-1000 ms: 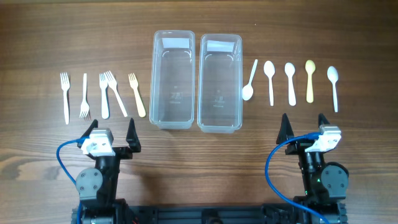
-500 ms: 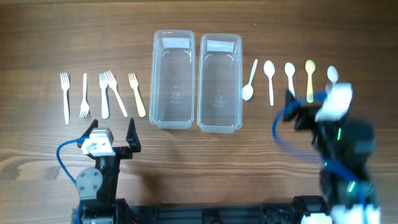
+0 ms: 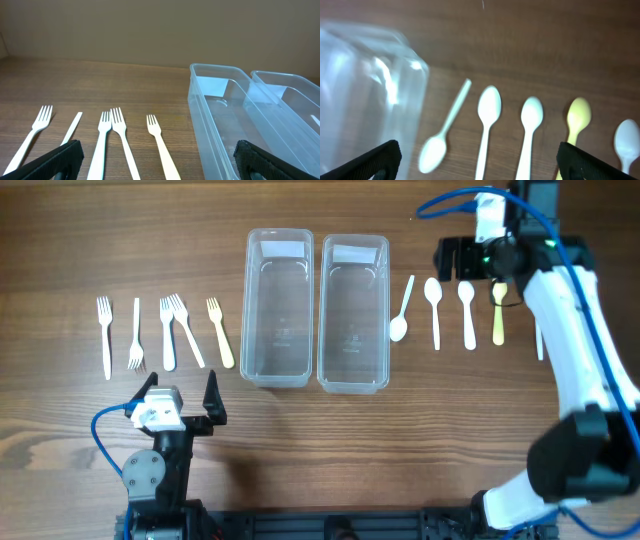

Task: Pack container
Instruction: 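Reach the right gripper to the white spoon and grasp its handle, then carry the white spoon left and drop it into the right container, then move the right gripper back and grasp another white spoon, then carry the white spoon into the right container and release it, then lower the right gripper onto the thin white spoon and grasp it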

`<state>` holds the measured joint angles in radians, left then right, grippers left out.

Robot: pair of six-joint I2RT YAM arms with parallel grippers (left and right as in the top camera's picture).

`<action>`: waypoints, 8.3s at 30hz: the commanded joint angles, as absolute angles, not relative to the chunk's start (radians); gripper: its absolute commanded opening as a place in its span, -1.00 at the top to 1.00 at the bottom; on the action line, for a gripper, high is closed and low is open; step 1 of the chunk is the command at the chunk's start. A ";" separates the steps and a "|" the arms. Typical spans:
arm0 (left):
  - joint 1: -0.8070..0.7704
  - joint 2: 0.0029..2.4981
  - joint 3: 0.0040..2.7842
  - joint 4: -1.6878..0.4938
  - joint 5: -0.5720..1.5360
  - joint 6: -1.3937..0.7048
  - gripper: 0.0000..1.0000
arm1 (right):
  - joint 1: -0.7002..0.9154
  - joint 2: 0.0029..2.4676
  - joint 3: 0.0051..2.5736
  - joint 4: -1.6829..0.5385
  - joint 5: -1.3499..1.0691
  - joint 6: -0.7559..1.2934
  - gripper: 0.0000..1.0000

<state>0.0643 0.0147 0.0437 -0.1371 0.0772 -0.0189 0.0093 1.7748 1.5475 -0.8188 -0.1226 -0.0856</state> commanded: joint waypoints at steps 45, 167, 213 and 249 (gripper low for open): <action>0.057 0.009 0.037 -0.135 0.093 0.000 -1.00 | -0.102 2.154 1.417 -0.729 -0.055 -0.199 0.55; 0.057 0.009 0.037 -0.135 0.093 0.000 -1.00 | 0.413 1.663 1.464 -0.754 0.015 0.298 0.91; 0.057 0.009 0.037 -0.135 0.093 0.000 -1.00 | 0.159 1.738 1.384 -0.750 0.109 0.639 -0.70; 0.057 0.009 0.037 -0.135 0.093 0.000 -1.00 | 0.159 2.041 1.372 -0.633 0.020 0.523 -0.50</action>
